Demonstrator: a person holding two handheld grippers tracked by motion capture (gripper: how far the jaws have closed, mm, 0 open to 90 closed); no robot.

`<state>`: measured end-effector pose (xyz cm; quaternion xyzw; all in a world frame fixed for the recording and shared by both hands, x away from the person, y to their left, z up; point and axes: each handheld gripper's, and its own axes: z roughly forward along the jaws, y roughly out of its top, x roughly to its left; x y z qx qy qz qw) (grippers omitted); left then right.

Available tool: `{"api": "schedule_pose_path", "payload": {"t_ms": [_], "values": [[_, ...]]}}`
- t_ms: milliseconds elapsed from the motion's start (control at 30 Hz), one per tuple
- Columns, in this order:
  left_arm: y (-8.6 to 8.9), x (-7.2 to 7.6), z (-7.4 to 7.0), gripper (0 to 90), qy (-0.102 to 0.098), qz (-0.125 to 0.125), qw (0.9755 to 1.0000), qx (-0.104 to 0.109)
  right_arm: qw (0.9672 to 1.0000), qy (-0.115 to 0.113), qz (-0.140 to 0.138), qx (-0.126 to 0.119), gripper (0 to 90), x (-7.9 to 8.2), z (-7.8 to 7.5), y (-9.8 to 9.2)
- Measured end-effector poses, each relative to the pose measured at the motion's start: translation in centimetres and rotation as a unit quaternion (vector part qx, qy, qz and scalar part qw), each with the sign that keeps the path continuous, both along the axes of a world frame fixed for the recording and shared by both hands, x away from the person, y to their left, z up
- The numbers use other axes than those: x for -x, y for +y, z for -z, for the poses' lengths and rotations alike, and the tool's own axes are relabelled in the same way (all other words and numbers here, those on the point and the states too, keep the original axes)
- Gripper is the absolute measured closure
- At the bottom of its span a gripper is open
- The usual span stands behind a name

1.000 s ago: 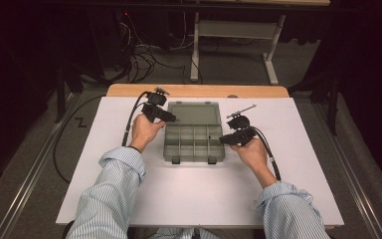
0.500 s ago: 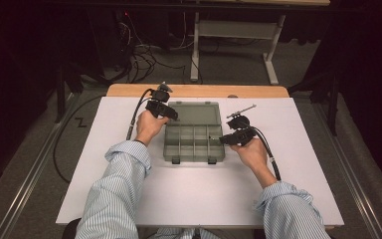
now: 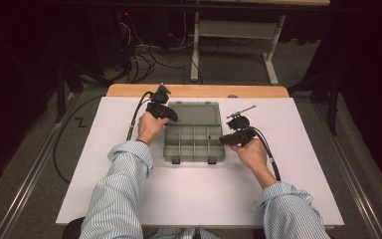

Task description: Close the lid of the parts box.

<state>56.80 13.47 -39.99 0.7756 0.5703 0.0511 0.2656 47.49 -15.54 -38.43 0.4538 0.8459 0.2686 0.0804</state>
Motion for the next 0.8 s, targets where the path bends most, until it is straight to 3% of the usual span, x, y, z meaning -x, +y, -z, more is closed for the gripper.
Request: {"api": "schedule_pose_path", "payload": {"t_ms": [333, 633, 800], "values": [[0.6, -0.5, 0.6, 43.2, 0.020, -0.013, 0.9988, 0.042, 1.0000, -0.001, -0.002, 0.000, 76.2, 0.0, 0.0, 0.0], [0.9, -0.7, 0.9, 41.8, 0.021, -0.017, 0.9980, 0.057, 1.0000, -0.002, -0.003, 0.002, 76.2, -0.1, 0.0, 0.0], [1.2, -1.0, 1.2, 41.6, 0.035, -0.022, 0.9958, 0.082, 1.0000, -0.001, -0.002, 0.002, 76.2, 0.0, 0.0, 0.0]]}}
